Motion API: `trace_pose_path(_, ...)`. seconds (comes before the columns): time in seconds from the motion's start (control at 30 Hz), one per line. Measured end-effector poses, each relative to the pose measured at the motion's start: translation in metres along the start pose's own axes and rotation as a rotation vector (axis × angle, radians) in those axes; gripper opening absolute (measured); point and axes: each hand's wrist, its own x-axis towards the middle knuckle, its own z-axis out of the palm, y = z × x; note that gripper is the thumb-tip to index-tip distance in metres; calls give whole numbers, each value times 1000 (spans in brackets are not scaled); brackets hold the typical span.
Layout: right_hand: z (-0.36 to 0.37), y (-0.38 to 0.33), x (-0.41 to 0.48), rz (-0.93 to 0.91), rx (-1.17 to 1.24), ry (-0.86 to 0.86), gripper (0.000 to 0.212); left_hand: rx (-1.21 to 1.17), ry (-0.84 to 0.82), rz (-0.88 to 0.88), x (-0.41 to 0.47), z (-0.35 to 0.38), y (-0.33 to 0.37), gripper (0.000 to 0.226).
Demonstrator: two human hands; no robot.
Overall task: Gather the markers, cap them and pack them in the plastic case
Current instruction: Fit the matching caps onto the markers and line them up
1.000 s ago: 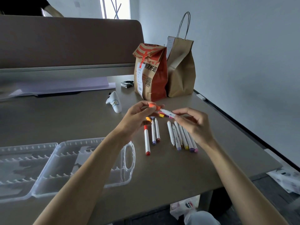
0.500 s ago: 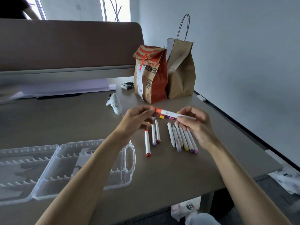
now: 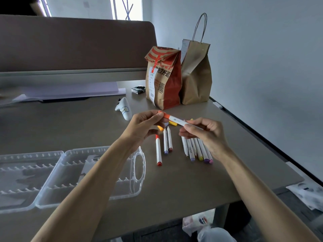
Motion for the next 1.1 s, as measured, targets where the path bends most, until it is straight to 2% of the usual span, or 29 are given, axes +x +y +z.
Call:
trace_pose_path(0.17, 9, 5, -3, 33, -64, -79, 9, 144, 75, -40, 2, 1, 1, 21)
trace_pose_path(0.3, 3, 5, -1, 9, -308, -172, 8, 202, 132, -47, 6, -6, 5, 19)
trace_pose_path(0.43, -10, 4, 3, -43, -376, -119, 11, 431, 232, -48, 14, -17, 2, 16)
trace_pose_path(0.6, -15, 8, 6, -14, -420, -35, 10, 669, 193, -140, 19, -16, -10, 18)
trace_pose_path(0.73, -16, 8, 7, -6, -405, -6, 10, 857, 244, -78, 17, -14, -16, 18)
trace_pose_path(0.93, -19, 6, 8, -29, -420, 17, 10, 863, 179, -121, 13, -8, -25, 16)
trace_pose_path(1.1, -20, 5, 8, -26, -413, 17, 11, 850, 128, -138, 13, -9, -26, 30)
